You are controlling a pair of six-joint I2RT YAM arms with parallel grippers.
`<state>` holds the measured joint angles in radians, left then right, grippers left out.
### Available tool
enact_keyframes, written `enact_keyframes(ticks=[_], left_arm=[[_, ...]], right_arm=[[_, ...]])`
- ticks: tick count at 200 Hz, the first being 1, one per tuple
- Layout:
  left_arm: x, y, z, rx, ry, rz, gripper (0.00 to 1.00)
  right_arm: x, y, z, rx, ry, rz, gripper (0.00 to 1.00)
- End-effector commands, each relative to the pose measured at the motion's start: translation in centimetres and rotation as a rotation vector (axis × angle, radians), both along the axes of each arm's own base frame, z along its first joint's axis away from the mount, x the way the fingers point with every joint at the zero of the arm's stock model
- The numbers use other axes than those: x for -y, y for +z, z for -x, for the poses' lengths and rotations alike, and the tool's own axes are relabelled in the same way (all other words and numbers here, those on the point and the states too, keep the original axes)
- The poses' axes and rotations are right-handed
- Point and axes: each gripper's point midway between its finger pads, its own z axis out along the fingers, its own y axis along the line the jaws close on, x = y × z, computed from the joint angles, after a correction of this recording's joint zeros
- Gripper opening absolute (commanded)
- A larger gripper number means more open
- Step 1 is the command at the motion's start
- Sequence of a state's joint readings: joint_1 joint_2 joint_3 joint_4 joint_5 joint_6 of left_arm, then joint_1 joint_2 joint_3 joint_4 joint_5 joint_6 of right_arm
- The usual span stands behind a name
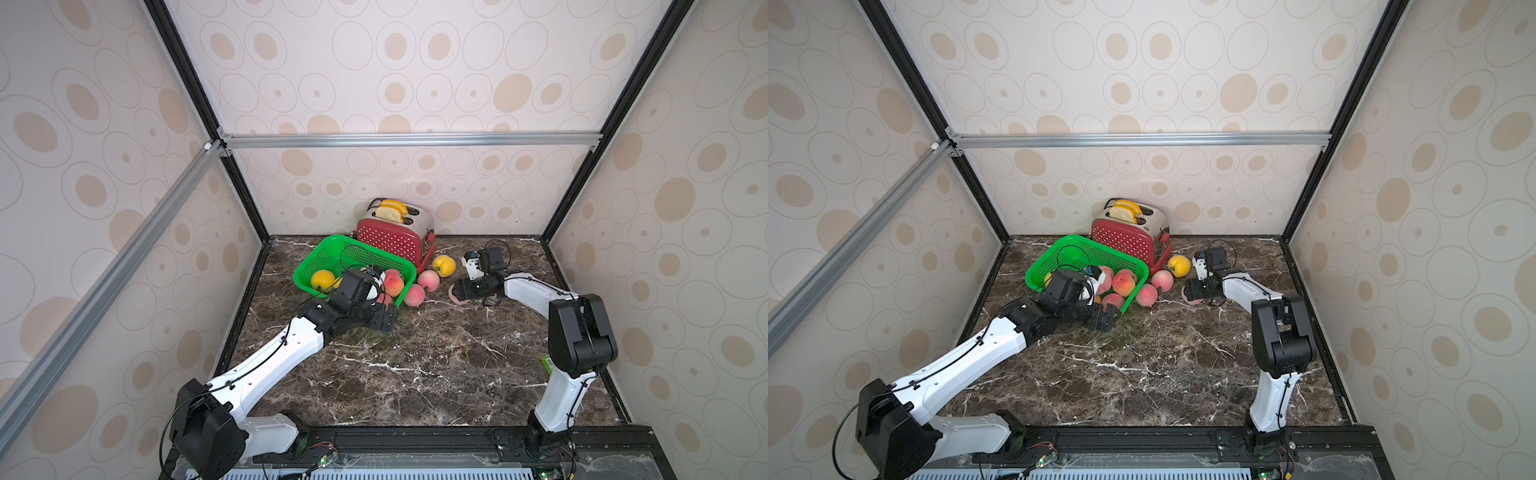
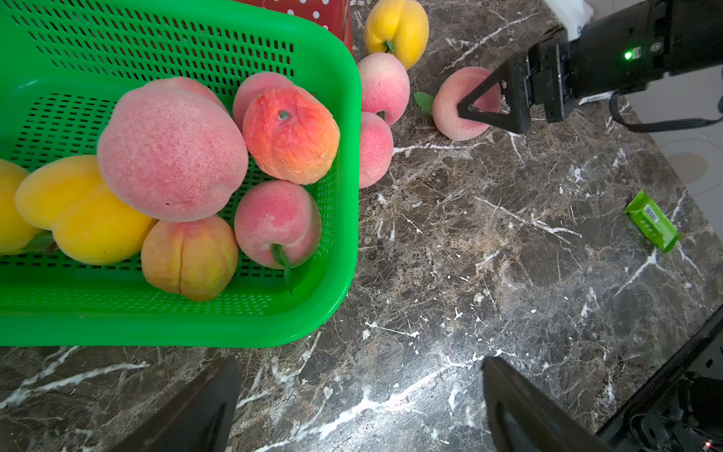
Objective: Put the peaches into the basket
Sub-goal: Pick up the peach from the center of the board, then place the peach in the basket.
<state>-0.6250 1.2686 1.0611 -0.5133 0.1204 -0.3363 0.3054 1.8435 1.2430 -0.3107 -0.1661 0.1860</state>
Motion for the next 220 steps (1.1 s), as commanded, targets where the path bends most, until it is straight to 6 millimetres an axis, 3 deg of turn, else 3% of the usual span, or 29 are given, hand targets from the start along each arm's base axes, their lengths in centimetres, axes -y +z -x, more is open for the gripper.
enact_keyframes(ticks=[1,55,116,159,220], left_arm=[[0.1,1.1,0.0,0.027,0.000,0.009,0.99],[-0.3,1.5,0.1,0.009,0.015,0.048,0.99],[-4.7,2.4,-1.0,-0.002,0.136,0.092,0.99],[-5.8,2.4,-1.1,-0.022,0.163,0.073,0.99],[-5.3,3.4,-0.2,-0.013,0.157,0.167,0.99]], right_arm=[[0.4,1.9,0.9,0.016,-0.011,-0.019,0.78],[0.2,7.1,1.7,0.110,0.014,-0.065,0.78],[-5.7,14.1,2.4,0.232,0.188,-0.174,0.77],[-10.9,16.0,1.6,0.264,0.294,-0.192,0.77],[-17.5,16.3,-0.6,0.287,0.404,-0.217,0.77]])
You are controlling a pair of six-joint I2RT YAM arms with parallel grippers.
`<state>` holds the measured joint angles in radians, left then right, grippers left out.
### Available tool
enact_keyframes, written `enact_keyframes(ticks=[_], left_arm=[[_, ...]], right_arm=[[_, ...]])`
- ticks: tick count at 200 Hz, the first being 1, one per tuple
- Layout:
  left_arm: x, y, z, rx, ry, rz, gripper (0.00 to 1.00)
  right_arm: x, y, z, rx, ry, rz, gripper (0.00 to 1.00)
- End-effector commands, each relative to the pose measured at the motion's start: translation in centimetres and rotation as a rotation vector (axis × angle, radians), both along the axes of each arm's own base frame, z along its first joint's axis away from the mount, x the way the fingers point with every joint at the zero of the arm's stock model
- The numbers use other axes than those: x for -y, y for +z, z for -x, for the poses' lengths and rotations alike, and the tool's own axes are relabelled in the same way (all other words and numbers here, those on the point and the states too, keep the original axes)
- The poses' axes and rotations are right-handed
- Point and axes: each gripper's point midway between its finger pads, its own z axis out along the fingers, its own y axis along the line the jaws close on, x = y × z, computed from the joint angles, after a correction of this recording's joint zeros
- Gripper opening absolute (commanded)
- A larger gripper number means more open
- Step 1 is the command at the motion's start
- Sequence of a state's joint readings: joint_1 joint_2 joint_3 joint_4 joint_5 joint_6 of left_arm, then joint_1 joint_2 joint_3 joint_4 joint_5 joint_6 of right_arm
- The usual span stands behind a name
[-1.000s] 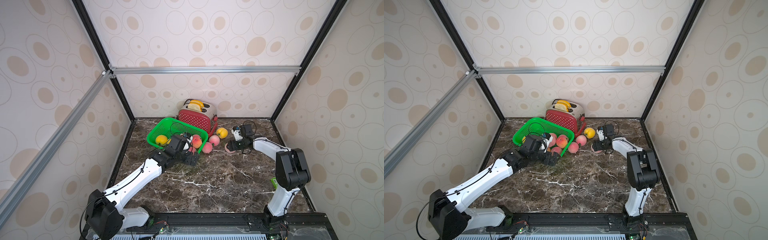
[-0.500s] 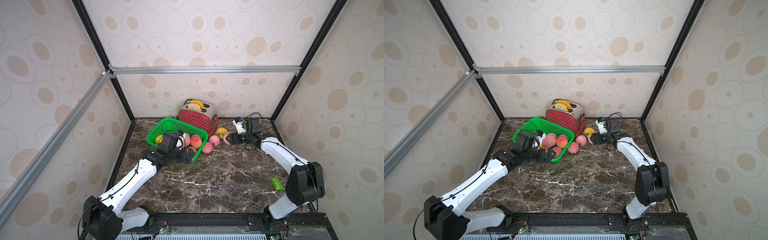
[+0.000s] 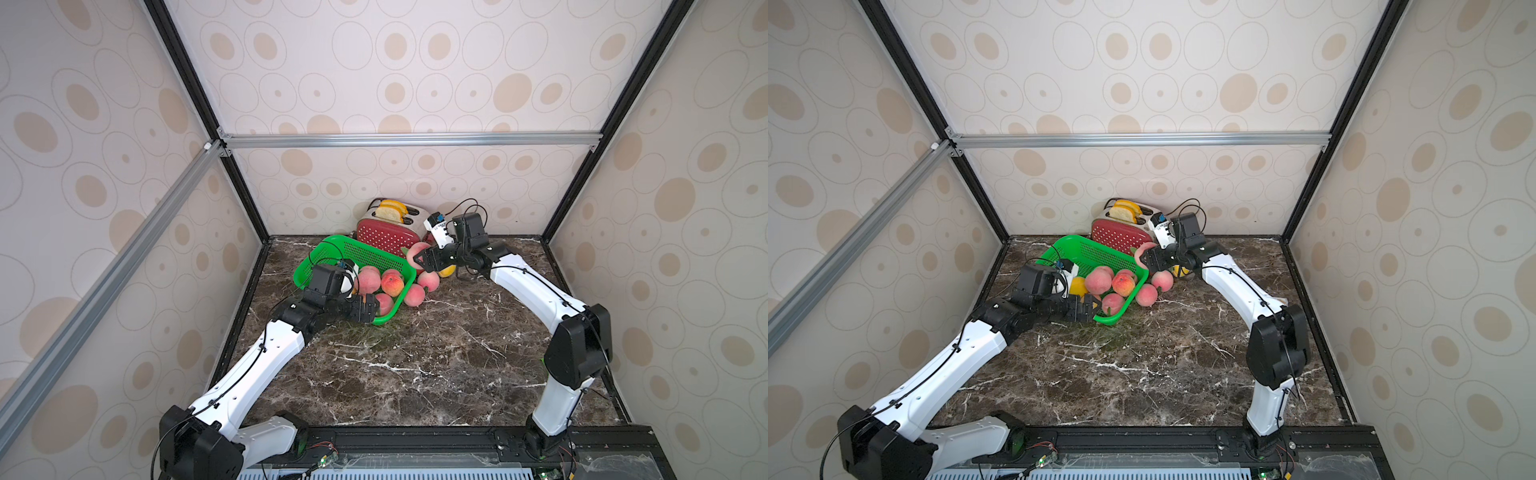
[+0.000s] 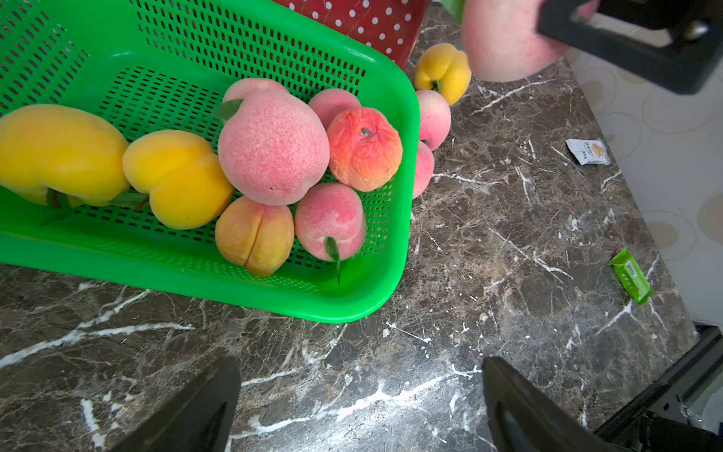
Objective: Put the peaches into the basket
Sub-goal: Place the peach in the basket.
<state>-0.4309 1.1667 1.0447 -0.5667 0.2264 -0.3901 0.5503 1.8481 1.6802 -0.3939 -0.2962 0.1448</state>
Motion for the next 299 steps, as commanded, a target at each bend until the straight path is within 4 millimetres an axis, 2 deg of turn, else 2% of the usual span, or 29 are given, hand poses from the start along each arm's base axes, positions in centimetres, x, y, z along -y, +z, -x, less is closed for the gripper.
enact_keyframes(ticks=[1,57,124,220,258,299], left_arm=[[0.0,1.6,0.7,0.028,0.002,0.054,0.99],[-0.7,0.9,0.9,0.025,-0.010,-0.017,0.99],[-0.3,1.0,0.8,0.053,-0.041,-0.008,0.99],[-0.4,1.9,0.9,0.081,-0.040,0.005,0.99],[-0.4,1.3,0.8,0.064,-0.036,0.001,0.99],[-0.4,0.4,0.9,0.048,-0.028,-0.001,0.99]], right_arm=[[-1.9,-0.4,-0.6,-0.006,0.047,0.005,0.77],[-5.4,-2.1,-2.3,-0.007,0.105,0.003,0.77],[-8.8,-4.0,-2.3,-0.015,0.149,0.037,0.77],[-9.7,-8.0,-2.4,-0.050,0.149,0.144,0.78],[-10.0,-7.0,-1.8,-0.034,0.160,0.143,0.81],[-9.4,-4.9,-1.4,0.003,0.153,0.145,0.91]])
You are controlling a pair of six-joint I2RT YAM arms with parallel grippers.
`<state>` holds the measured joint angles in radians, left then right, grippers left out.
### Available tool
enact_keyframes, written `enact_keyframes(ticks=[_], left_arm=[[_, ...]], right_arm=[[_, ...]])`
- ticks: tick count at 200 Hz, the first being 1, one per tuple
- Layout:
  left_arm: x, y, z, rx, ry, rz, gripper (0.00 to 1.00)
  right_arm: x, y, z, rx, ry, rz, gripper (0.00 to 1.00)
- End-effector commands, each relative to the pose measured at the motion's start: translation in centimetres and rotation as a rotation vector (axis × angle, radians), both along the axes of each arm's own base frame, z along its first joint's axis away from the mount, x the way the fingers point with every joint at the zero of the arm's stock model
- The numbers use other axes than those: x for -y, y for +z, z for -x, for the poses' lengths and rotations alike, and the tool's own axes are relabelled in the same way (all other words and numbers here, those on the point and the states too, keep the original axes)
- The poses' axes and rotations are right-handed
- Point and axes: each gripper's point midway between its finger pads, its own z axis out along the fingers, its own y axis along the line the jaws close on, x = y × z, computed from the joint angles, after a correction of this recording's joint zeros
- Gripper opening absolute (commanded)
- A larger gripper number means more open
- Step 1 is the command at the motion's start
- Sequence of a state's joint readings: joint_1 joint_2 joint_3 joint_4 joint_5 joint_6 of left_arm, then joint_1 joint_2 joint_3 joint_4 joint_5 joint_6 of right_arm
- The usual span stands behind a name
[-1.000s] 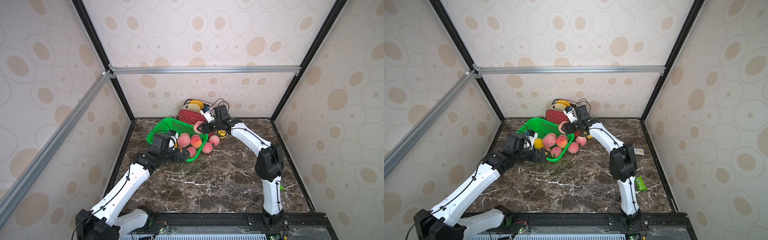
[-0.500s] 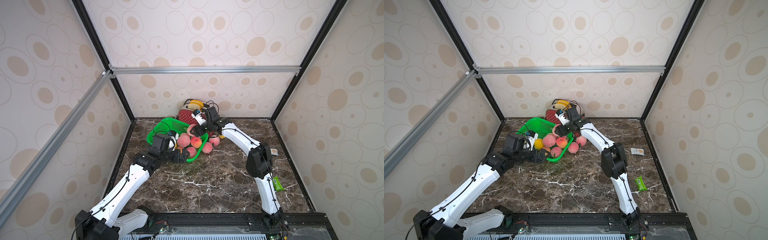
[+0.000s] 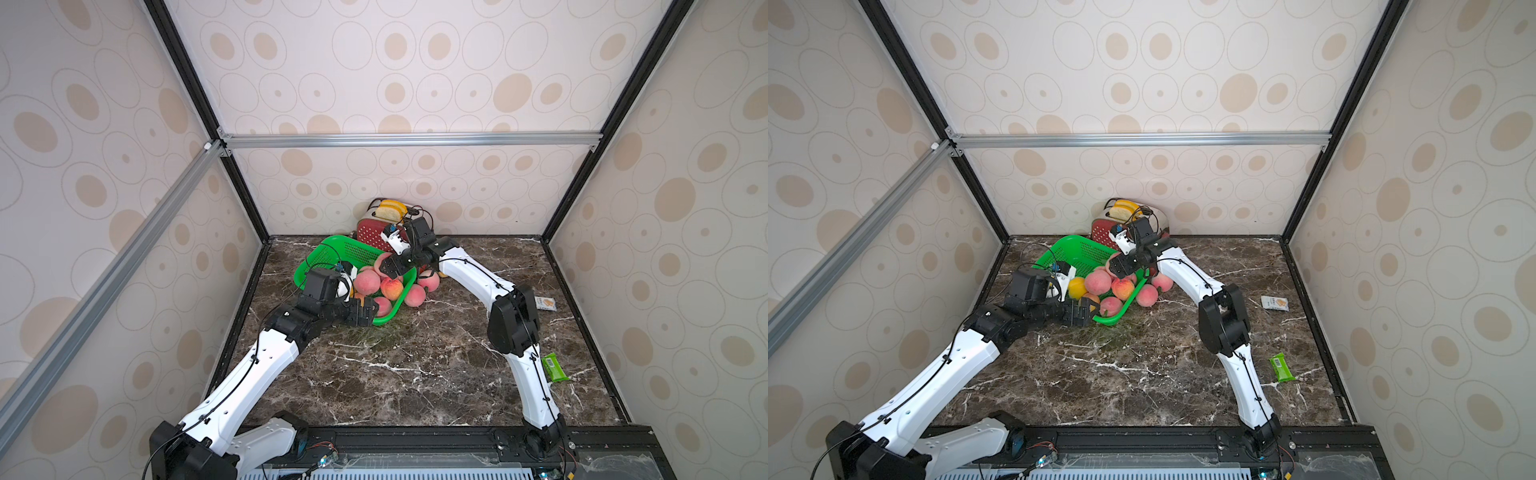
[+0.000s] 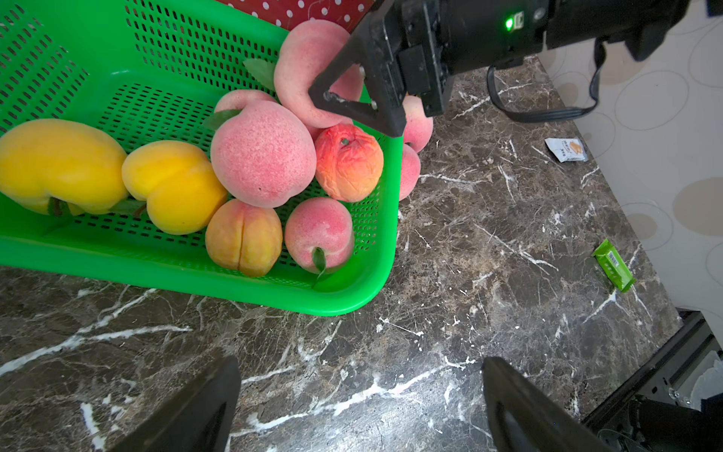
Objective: Put the peaches into the basket
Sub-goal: Place the peach in the basket.
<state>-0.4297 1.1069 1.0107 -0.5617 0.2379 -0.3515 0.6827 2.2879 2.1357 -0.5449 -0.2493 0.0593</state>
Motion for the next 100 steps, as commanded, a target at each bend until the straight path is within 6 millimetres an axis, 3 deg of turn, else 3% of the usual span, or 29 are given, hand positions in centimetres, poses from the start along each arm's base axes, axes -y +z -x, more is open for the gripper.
enact_keyframes(ticks=[1,55,100], left_arm=[[-0.2,-0.1,-0.1,0.006,0.006,0.001,0.99],[-0.2,-0.6,0.0,-0.003,0.006,-0.003,0.99],[-0.3,-1.1,0.3,-0.016,0.009,-0.003,0.99]], right_arm=[[0.5,2.8,0.8,0.042,0.005,0.001,0.91],[2.3,5.7,1.6,0.102,-0.026,0.006,0.95],[6.6,6.3,3.6,0.151,-0.116,0.044,0.96]])
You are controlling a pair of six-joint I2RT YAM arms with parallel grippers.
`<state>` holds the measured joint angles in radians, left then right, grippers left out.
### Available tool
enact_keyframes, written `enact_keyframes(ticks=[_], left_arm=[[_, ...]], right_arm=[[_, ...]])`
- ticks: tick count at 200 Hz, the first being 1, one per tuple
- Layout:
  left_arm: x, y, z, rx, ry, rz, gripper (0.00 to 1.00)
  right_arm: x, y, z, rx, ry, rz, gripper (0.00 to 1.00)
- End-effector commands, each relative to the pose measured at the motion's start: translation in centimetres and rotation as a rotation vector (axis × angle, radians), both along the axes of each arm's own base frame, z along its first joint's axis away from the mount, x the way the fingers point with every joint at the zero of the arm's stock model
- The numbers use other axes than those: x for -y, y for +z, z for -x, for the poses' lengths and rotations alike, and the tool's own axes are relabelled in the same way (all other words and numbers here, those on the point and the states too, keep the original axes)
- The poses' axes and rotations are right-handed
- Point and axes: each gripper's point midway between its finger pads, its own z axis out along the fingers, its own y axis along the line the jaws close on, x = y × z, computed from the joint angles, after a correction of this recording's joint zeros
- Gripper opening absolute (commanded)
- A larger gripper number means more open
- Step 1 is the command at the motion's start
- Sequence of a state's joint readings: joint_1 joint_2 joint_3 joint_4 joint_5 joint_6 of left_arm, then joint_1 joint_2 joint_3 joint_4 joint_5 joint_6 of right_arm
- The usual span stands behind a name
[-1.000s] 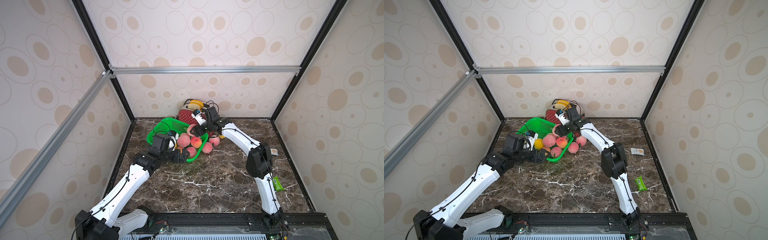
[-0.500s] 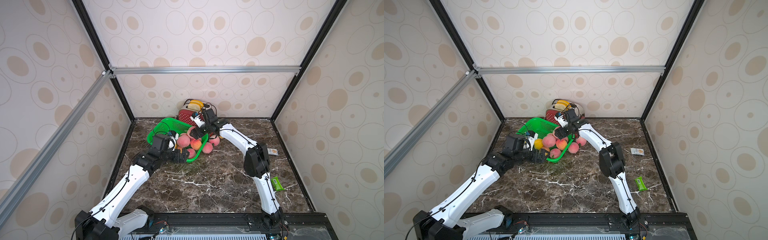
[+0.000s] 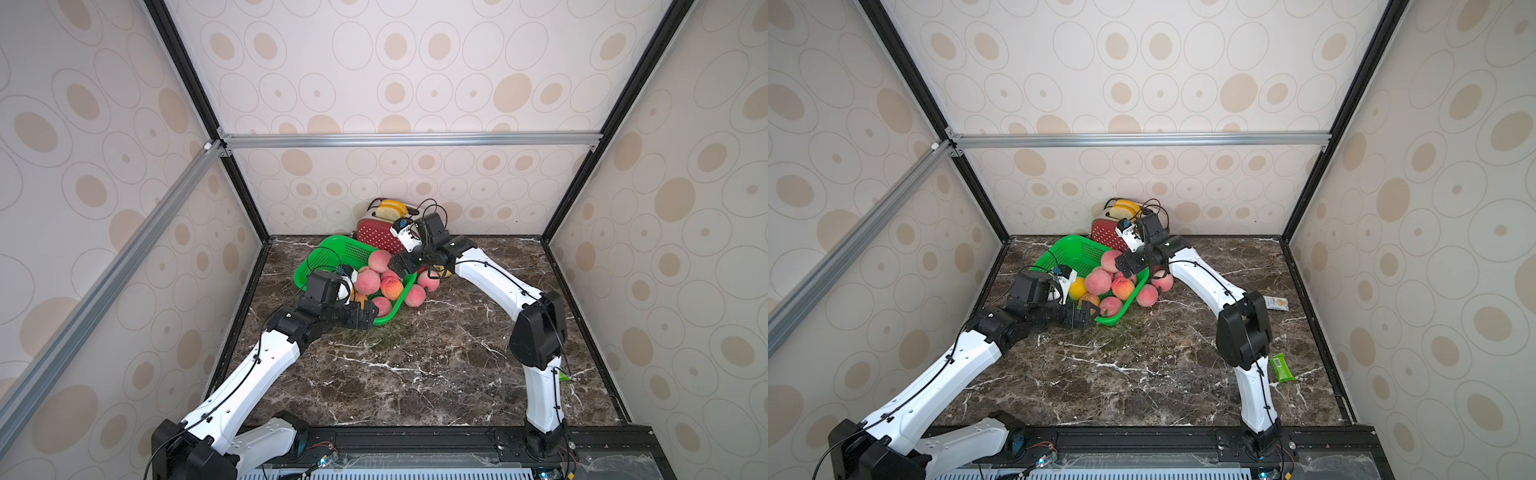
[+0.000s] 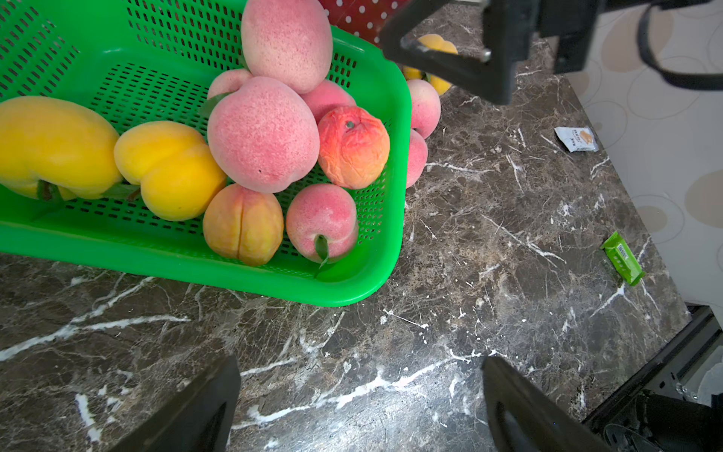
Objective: Put the peaches into the basket
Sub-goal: Place the peach in the basket.
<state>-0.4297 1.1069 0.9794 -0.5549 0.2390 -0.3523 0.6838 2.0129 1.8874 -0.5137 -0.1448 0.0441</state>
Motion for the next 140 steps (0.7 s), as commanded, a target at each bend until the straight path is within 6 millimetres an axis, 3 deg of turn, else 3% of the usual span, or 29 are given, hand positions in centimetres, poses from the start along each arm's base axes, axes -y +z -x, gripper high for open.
enact_keyframes(ticks=[1,45,69,98,140], left_arm=[[-0.2,0.1,0.0,0.007,0.009,0.006,0.99],[-0.4,-0.1,0.4,0.003,0.016,0.014,0.99],[-0.2,-0.4,0.5,-0.005,0.012,0.019,0.99],[-0.4,-0.9,0.5,-0.016,0.019,0.013,0.99],[-0.3,-0.6,0.3,-0.010,0.023,0.015,0.99]], right_arm=[[2.2,0.9,0.9,0.053,-0.053,0.015,0.96],[7.7,-1.1,3.4,0.026,-0.128,0.025,0.96],[9.4,-3.1,4.6,-0.006,-0.146,0.037,0.96],[9.8,-5.6,5.4,-0.052,-0.137,0.056,0.97],[9.0,-7.5,5.5,-0.075,-0.106,0.033,0.97]])
